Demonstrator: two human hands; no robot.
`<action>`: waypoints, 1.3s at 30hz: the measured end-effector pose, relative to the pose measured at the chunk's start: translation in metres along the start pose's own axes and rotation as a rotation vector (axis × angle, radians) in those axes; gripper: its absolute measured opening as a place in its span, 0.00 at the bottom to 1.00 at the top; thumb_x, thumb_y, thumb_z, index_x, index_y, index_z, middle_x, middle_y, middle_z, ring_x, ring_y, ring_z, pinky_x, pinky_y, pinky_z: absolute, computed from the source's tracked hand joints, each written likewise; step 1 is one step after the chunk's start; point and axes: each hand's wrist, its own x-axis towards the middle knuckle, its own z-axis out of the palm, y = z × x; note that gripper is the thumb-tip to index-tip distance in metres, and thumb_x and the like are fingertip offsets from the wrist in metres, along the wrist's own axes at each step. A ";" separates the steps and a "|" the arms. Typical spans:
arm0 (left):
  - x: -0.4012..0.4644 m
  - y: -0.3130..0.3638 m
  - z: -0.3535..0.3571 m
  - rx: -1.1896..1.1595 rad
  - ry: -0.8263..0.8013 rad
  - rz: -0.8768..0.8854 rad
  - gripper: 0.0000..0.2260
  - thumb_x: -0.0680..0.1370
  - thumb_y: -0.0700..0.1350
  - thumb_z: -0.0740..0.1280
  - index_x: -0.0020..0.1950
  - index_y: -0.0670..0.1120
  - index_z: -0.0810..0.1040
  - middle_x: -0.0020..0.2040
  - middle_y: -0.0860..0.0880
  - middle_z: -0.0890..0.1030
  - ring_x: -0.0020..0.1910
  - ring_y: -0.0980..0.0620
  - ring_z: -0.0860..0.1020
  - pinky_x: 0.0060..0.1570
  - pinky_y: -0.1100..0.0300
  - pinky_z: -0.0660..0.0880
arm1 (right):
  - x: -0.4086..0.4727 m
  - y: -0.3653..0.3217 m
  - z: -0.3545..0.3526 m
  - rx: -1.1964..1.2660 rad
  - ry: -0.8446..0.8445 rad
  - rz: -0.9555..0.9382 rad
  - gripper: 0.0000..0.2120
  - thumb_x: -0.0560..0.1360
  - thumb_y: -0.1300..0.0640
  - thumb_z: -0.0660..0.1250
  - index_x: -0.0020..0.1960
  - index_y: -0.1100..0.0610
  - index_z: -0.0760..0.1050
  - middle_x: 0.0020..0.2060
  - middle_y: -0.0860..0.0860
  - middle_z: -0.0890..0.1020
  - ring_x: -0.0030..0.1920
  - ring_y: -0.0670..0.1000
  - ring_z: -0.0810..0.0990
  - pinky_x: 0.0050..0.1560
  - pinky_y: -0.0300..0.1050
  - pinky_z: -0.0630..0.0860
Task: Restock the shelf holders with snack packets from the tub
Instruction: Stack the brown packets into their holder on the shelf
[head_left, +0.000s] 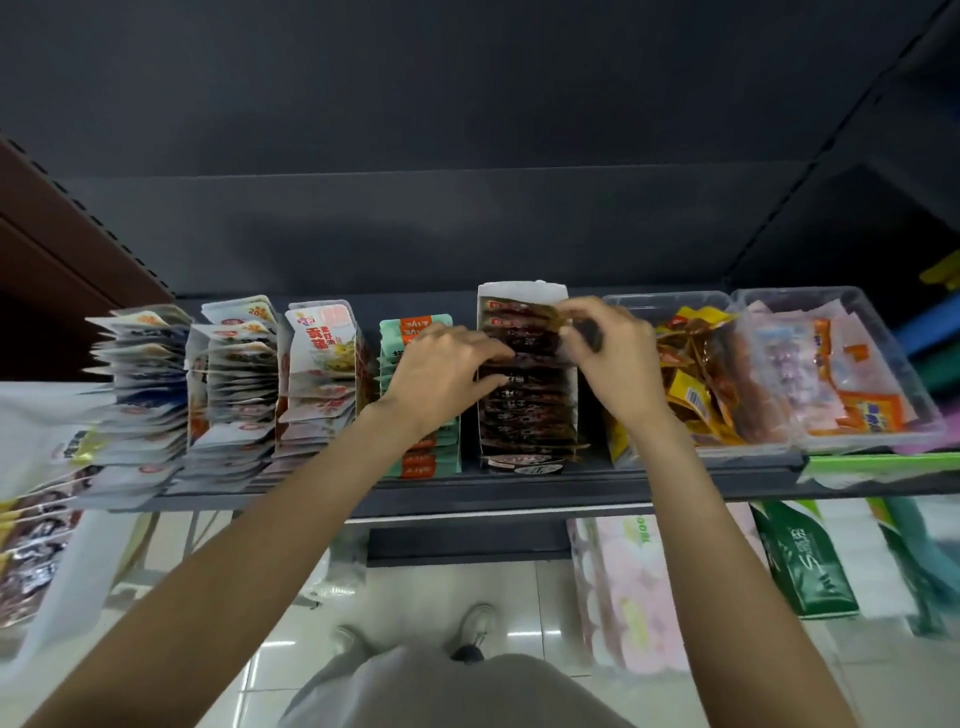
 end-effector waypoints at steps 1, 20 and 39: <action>-0.007 0.001 -0.006 -0.060 0.076 -0.020 0.13 0.76 0.51 0.69 0.59 0.49 0.81 0.52 0.51 0.83 0.51 0.50 0.80 0.57 0.54 0.72 | -0.006 -0.008 -0.006 0.051 0.064 0.005 0.10 0.76 0.62 0.66 0.57 0.57 0.79 0.49 0.50 0.83 0.50 0.48 0.80 0.51 0.38 0.74; -0.400 -0.210 -0.083 -0.221 0.406 -1.122 0.06 0.75 0.49 0.65 0.49 0.51 0.79 0.44 0.51 0.82 0.41 0.48 0.78 0.41 0.53 0.75 | -0.125 -0.306 0.232 0.366 -0.753 -0.349 0.07 0.79 0.58 0.61 0.53 0.53 0.78 0.46 0.44 0.82 0.41 0.37 0.74 0.42 0.27 0.70; -0.510 -0.422 0.025 -0.435 -0.409 -1.383 0.40 0.70 0.50 0.73 0.75 0.44 0.54 0.71 0.42 0.60 0.68 0.41 0.63 0.65 0.48 0.66 | -0.112 -0.419 0.595 -0.298 -0.957 -0.287 0.17 0.79 0.57 0.61 0.67 0.56 0.69 0.62 0.53 0.77 0.60 0.54 0.76 0.58 0.50 0.73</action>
